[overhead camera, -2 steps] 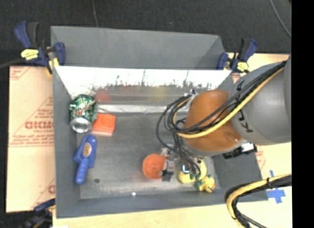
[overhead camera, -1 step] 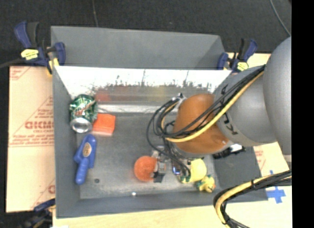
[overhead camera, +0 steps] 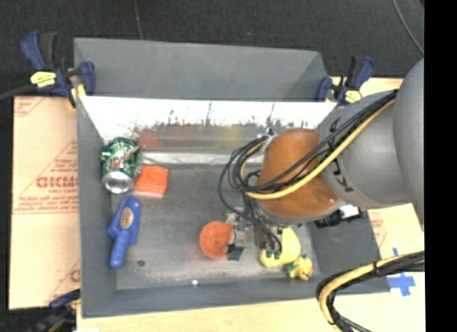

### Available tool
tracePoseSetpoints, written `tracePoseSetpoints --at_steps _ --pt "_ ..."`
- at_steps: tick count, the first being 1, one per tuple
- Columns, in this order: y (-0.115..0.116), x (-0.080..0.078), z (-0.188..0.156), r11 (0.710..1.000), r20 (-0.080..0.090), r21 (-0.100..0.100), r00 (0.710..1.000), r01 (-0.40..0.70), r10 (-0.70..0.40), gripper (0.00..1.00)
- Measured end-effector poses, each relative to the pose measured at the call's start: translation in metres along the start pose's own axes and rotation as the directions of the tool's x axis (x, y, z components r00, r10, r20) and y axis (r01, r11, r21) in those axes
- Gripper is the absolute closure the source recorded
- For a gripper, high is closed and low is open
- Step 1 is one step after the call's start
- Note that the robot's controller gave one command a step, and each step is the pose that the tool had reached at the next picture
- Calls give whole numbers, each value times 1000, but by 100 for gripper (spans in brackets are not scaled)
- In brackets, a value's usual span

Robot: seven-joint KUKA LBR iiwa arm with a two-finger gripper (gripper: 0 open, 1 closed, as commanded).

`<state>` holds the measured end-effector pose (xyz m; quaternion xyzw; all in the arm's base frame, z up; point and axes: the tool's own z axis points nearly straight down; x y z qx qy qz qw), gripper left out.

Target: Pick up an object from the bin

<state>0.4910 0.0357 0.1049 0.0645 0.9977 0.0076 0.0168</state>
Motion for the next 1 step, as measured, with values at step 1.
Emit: tracePoseSetpoints --at_steps 1 --pt "-45 5 26 1000 1 -2 1000 10 -10 100"
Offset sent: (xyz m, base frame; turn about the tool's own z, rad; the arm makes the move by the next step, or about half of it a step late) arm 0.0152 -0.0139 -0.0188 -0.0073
